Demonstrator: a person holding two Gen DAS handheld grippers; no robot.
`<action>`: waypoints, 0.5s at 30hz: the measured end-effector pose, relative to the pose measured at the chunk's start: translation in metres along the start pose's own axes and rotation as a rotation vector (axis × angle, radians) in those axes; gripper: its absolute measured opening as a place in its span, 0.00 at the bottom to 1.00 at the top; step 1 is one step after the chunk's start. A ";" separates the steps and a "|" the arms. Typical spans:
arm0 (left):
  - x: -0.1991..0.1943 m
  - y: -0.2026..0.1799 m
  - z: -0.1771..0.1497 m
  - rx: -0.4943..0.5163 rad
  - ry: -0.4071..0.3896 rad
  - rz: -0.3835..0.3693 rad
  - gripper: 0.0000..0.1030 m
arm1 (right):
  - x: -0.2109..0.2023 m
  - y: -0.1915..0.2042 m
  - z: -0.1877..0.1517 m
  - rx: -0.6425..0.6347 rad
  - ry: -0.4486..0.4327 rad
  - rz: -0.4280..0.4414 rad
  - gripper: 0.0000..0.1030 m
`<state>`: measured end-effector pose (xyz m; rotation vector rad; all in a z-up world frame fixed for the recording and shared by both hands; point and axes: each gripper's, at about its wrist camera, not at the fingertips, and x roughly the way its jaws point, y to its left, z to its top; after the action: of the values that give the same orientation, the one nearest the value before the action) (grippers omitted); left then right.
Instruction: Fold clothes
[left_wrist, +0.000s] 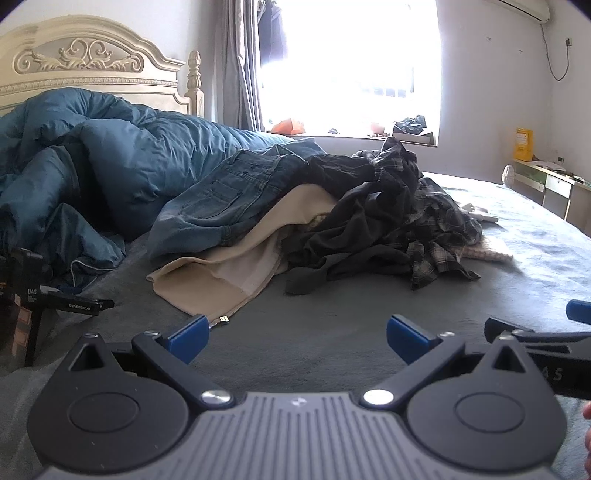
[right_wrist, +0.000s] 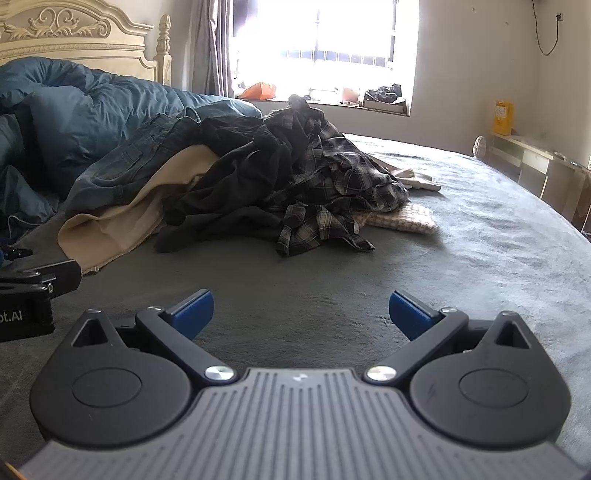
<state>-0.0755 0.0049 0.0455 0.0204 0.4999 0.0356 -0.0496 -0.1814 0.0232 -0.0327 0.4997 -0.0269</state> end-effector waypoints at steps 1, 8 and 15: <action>0.000 0.000 -0.001 0.000 0.001 0.001 1.00 | 0.000 0.000 0.000 -0.001 0.000 -0.002 0.99; -0.002 0.001 -0.001 -0.001 0.000 -0.001 1.00 | -0.002 0.002 -0.001 -0.003 0.002 -0.004 0.99; -0.001 0.001 -0.001 0.004 0.000 0.001 1.00 | -0.001 0.001 -0.001 -0.007 0.002 -0.008 0.99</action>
<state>-0.0769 0.0054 0.0447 0.0244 0.5002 0.0352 -0.0507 -0.1799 0.0229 -0.0412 0.5019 -0.0334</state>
